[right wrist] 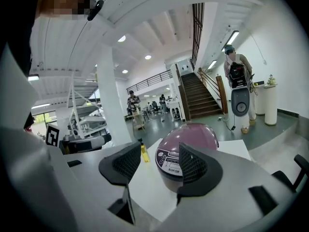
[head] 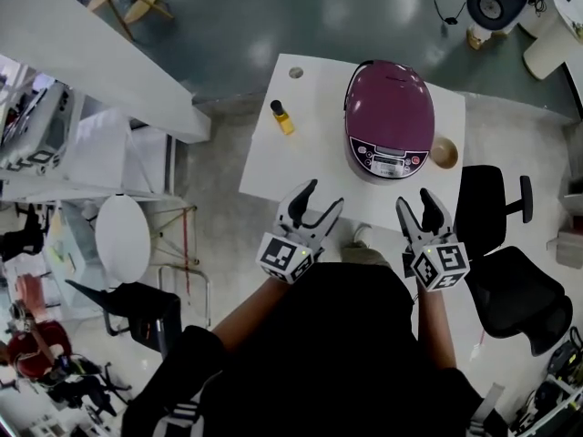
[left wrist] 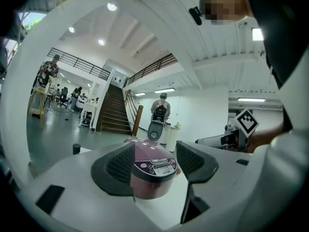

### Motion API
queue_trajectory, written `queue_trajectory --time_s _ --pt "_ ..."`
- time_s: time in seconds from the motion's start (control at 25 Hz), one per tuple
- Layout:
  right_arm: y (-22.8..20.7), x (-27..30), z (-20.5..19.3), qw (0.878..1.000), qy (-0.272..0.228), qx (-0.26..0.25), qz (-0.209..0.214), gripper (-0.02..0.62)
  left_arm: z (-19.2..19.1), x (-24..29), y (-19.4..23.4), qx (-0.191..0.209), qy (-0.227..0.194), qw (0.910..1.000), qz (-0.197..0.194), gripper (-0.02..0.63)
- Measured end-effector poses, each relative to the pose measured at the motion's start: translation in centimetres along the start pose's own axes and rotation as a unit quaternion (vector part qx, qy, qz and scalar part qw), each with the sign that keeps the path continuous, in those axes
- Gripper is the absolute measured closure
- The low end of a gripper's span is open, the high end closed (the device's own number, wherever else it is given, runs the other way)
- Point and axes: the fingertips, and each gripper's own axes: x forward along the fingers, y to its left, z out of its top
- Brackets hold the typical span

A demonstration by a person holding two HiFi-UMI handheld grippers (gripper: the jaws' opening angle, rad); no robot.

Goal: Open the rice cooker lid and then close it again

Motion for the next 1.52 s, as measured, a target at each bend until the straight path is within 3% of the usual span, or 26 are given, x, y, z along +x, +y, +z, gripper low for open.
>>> queue_trajectory --time_s 0.4,0.68,0.76,0.88,1.12,1.52 --pt "-4.8 2.2 1.4 0.999 0.007 0.003 0.039 0.380 0.7 5.6 -0.9 0.014 -0.001 0.9995 0.028 0.360" --pt "-5.9 4.7 1.0 0.996 0.026 -0.004 0.089 0.382 0.8 7.5 -0.7 0.010 -0.012 0.9972 0.074 0.360" --pt "-5.8 5.4 1.0 0.993 0.028 -0.009 0.110 0.433 0.7 7.6 -0.8 0.007 -0.015 0.9964 0.083 0.360" --pt "-5.5 6.3 0.8 0.991 0.035 -0.024 0.130 0.564 0.5 7.6 -0.8 0.005 -0.020 0.9953 0.095 0.360" --pt "-4.9 8.8 -1.7 0.987 0.097 -0.053 0.116 0.594 0.7 7.2 0.6 0.004 -0.019 0.9950 0.098 0.360" --pt "-6.1 12.8 -4.1 0.983 0.164 -0.073 0.050 0.594 1.0 8.1 3.8 0.000 -0.004 0.9987 0.052 0.360"
